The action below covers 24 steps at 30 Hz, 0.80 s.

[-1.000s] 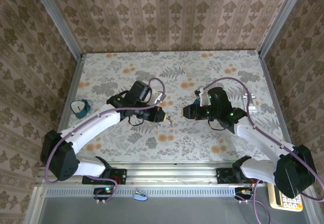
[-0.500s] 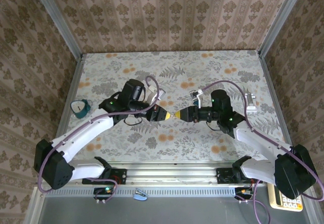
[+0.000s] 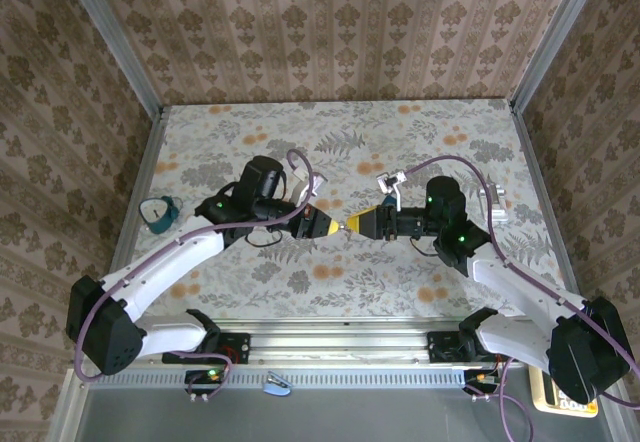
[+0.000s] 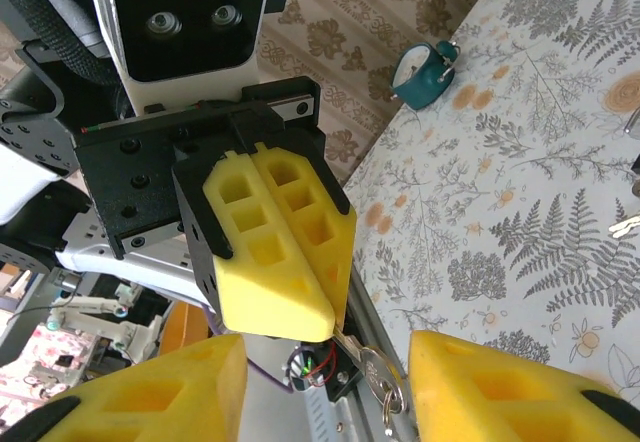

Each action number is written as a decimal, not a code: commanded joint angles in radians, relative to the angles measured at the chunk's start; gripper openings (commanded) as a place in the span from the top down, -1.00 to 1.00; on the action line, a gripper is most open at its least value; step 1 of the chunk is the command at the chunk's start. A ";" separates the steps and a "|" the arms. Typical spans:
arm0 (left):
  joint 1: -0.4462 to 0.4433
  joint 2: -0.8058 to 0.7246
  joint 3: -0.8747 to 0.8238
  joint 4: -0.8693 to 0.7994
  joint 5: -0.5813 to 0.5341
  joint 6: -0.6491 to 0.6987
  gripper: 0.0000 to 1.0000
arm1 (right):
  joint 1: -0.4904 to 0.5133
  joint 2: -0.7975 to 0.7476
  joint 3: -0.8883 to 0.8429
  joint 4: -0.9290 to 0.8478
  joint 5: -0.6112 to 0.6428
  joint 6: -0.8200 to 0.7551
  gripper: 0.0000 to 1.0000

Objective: Unlock with the key

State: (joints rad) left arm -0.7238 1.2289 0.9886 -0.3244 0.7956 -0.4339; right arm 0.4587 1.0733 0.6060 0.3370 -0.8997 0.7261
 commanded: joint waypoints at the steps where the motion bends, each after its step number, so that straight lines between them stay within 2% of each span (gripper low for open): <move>1: 0.006 -0.011 -0.009 0.037 0.031 -0.017 1.00 | 0.005 -0.006 0.000 0.017 -0.035 -0.002 0.02; 9: 0.005 -0.009 -0.009 0.054 0.037 -0.025 1.00 | 0.022 -0.001 0.023 -0.012 -0.065 -0.032 0.13; 12: 0.005 -0.005 -0.007 0.053 0.037 -0.024 1.00 | 0.026 0.000 0.028 -0.018 -0.074 -0.038 0.35; 17: 0.006 -0.002 -0.006 0.048 0.035 -0.024 1.00 | 0.028 0.004 0.042 -0.053 -0.085 -0.064 0.58; 24: 0.007 -0.006 -0.006 0.045 0.033 -0.022 1.00 | 0.029 0.010 0.060 -0.085 -0.100 -0.085 0.61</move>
State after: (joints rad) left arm -0.7238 1.2289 0.9874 -0.2981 0.8421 -0.4522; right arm 0.4721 1.0817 0.6247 0.2573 -0.9253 0.6666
